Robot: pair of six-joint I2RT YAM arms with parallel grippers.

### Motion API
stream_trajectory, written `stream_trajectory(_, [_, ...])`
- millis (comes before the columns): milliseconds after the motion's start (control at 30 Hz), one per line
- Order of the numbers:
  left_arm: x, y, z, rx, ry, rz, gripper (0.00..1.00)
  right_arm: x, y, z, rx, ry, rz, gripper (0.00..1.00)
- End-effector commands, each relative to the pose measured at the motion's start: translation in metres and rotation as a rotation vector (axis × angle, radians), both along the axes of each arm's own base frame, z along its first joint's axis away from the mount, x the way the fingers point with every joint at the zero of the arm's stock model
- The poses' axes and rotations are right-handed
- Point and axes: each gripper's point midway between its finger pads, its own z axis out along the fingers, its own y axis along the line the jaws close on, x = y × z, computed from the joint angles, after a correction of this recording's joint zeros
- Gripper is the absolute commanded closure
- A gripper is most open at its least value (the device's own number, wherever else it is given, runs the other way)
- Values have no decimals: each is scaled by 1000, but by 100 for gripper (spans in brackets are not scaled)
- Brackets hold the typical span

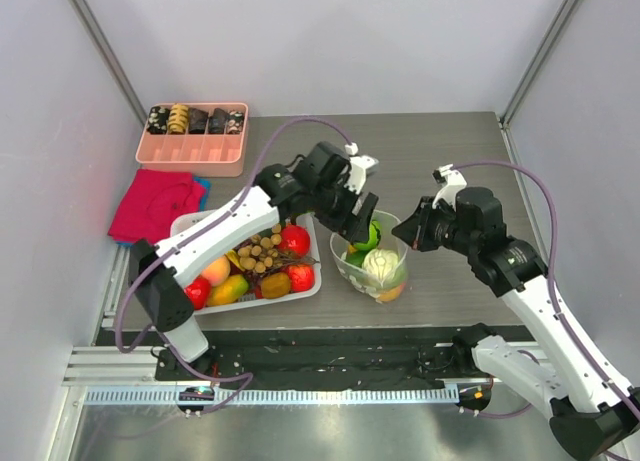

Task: Place the food in the zip-top bag and seal the zipper
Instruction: Adjust the zipper food storage bag at the center of the board.

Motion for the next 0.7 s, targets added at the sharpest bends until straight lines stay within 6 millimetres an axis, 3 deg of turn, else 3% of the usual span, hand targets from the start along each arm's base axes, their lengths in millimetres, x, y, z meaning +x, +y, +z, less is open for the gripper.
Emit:
stream_trajectory(0, [4, -7, -8, 44, -13, 10, 34, -1, 4, 19, 57, -70, 15, 99])
stream_trajectory(33, [7, -9, -11, 50, -14, 8, 40, -3, 4, 18, 59, -68, 15, 99])
stream_trajectory(67, [10, -10, -9, 47, -27, 13, 53, -6, 4, 21, 70, -75, 17, 99])
stream_trajectory(133, [13, -14, -8, 41, -34, 11, 62, -11, 6, 24, 99, -70, 26, 99])
stream_trajectory(167, [14, -14, -5, 40, -31, 16, 63, -12, 7, 24, 104, -68, 28, 99])
stream_trajectory(233, [13, -13, -1, 38, -18, 8, 53, -14, 4, 30, 107, -85, 15, 99])
stream_trajectory(267, [13, -9, 4, 31, -22, 14, 42, -11, 0, 29, 95, -90, -7, 99])
stream_trajectory(333, [8, 0, -4, 47, -5, 20, 36, -12, -2, 30, 93, -95, -16, 99])
stream_trajectory(367, [5, 7, 2, 44, -16, 26, 36, -12, -3, 31, 96, -98, -21, 99])
stream_trajectory(467, [-2, 27, -12, 99, 13, 45, 36, -12, -5, 29, 93, -93, -31, 99])
stream_trajectory(600, [-16, 35, -24, 106, 57, 22, 36, -14, -2, 25, 104, -82, -18, 99])
stream_trajectory(633, [-18, 34, -26, 108, 59, 12, 38, -15, -2, 25, 106, -83, -15, 99])
stream_trajectory(667, [-17, 34, -28, 111, 60, 7, 48, -15, -2, 24, 105, -82, -13, 99])
